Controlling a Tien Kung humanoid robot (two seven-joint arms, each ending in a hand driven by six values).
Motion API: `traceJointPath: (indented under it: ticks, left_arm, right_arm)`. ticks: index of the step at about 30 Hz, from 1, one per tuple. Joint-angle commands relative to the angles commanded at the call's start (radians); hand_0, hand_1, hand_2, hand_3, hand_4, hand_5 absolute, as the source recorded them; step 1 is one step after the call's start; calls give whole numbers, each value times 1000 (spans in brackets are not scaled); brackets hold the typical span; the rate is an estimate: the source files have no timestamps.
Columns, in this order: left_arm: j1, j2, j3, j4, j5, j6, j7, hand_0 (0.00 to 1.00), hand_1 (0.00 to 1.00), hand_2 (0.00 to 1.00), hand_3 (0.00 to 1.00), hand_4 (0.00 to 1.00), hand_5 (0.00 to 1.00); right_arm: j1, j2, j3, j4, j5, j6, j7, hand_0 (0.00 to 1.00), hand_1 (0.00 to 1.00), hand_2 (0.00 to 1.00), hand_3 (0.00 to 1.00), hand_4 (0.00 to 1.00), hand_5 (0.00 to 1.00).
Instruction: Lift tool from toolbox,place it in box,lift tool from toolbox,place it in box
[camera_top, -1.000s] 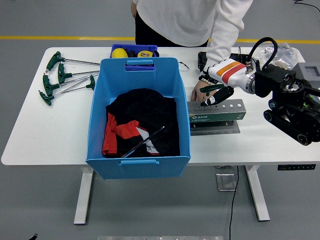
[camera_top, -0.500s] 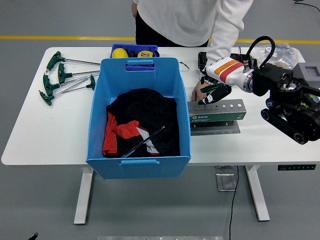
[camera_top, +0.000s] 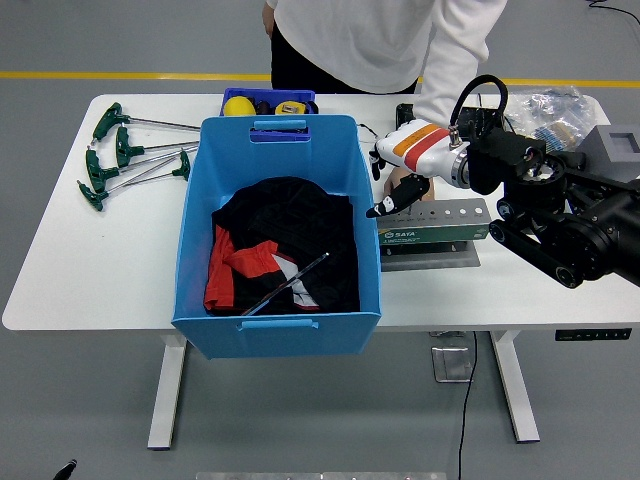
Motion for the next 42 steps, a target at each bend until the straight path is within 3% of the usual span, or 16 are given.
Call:
traceJointPath:
  ticks: [16, 42]
  left_arm:
    - [-14, 5, -9, -5, 37, 7, 8, 812, 877, 855, 749, 751, 623]
    - [-10, 5, -7, -4, 27, 7, 5, 816, 878, 853, 741, 751, 622]
  right_arm:
    - [1, 41, -77, -142, -29, -6, 8, 765, 527, 573, 459, 998, 660]
    - [14, 44, -105, -158, -15, 13, 8, 762, 475, 531, 417, 998, 671]
